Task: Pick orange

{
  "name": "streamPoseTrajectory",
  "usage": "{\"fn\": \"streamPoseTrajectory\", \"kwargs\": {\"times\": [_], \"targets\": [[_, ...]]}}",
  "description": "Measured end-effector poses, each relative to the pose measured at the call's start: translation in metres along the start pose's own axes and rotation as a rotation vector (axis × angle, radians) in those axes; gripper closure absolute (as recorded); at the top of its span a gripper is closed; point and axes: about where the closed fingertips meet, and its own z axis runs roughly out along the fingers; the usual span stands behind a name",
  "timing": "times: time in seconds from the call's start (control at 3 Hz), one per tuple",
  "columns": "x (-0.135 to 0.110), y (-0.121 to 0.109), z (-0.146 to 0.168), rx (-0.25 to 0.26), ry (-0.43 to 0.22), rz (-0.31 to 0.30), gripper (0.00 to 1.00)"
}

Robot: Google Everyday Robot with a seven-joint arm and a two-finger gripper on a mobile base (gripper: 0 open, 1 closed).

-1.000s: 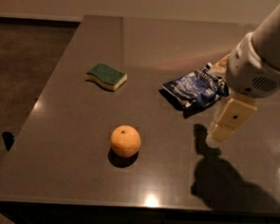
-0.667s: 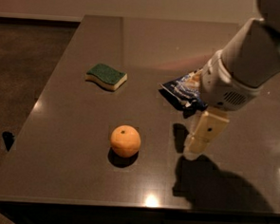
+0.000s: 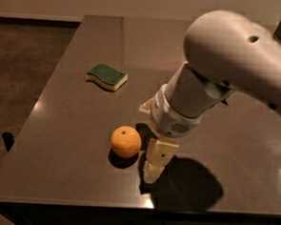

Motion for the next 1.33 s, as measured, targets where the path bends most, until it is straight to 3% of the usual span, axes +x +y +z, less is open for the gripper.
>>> {"fn": "streamPoseTrajectory", "kwargs": {"times": [0.33,0.67,1.33], "targets": [[-0.021,0.0,0.025,-0.012,-0.027,-0.043,0.0],[-0.04,-0.001,0.03,-0.033,-0.062,-0.069,0.15],[-0.053,-0.01,0.014,-0.061,-0.104,-0.054,0.62]]}}
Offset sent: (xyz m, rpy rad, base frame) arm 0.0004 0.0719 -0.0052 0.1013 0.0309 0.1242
